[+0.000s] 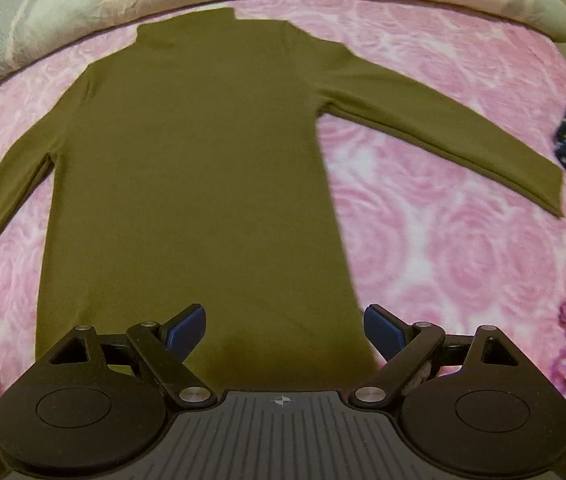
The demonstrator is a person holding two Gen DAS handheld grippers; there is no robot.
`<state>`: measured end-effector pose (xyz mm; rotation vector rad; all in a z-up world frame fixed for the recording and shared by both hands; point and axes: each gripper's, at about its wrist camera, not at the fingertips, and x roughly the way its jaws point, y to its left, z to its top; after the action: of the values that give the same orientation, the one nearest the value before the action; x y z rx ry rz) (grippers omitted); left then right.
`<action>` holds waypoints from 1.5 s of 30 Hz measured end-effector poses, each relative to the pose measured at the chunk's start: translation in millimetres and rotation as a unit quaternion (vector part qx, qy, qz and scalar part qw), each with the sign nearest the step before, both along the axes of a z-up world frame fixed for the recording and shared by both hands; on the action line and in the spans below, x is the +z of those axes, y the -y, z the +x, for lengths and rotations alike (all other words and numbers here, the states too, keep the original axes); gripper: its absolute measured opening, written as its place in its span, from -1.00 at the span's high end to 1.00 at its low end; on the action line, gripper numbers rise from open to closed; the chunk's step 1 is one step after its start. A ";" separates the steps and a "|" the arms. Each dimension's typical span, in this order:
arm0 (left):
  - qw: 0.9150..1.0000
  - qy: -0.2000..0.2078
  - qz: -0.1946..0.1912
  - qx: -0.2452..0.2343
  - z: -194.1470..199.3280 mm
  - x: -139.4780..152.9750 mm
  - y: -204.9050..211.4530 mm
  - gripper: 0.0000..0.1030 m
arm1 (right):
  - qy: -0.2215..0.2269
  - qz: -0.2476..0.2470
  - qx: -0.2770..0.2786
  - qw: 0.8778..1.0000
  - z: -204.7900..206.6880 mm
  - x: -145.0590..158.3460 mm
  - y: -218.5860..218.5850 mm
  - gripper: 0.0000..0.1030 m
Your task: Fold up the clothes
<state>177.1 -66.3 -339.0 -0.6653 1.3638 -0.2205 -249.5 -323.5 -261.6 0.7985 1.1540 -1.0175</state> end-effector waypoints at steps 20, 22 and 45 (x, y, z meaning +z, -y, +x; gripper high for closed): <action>0.994 0.091 0.000 0.059 34.4 -43.7 24.8 0.98 | -0.036 0.013 -0.006 0.999 20.9 -68.7 42.7 -0.72; 0.990 0.130 -0.004 0.051 31.0 -24.1 35.7 0.98 | -0.030 0.007 -0.004 1.000 14.1 -67.8 50.5 -0.72; 0.797 0.258 0.004 -0.546 -237.6 16.5 241.1 0.34 | 0.144 -0.036 -0.134 0.980 -114.0 -52.5 132.9 -0.72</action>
<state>-60.5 -307.3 -322.6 0.2829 1.0566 -1.2301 -363.5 -456.5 -314.1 1.0249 0.7704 -1.1149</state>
